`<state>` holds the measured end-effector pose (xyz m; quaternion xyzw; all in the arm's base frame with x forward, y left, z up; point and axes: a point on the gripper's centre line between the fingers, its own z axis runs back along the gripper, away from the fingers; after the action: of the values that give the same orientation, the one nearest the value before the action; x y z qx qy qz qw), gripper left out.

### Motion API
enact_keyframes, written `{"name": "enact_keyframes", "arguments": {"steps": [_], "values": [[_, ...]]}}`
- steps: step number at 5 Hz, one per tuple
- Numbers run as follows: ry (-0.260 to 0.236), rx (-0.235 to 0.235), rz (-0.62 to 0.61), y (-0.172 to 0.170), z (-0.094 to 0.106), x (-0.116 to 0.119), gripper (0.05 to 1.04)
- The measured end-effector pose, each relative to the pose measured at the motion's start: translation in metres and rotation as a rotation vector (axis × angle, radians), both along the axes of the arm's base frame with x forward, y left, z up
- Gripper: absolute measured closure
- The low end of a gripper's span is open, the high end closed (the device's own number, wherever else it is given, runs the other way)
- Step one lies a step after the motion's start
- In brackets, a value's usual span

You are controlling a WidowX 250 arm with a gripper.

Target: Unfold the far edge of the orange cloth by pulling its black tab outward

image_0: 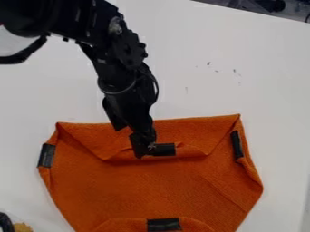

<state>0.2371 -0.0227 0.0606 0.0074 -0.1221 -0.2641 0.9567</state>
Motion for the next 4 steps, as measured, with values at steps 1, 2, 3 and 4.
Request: {"name": "enact_keyframes", "arguments": {"steps": [1, 2, 3, 4], "values": [[0.015, 0.001, 0.002, 0.000, -0.005, -0.001, 0.084], [0.018, 0.019, -0.039, -0.003, -0.017, 0.007, 0.084], [0.017, 0.006, -0.114, -0.003, -0.025, 0.027, 0.084], [0.018, -0.004, -0.160, 0.000, -0.029, 0.041, 0.084]]}}
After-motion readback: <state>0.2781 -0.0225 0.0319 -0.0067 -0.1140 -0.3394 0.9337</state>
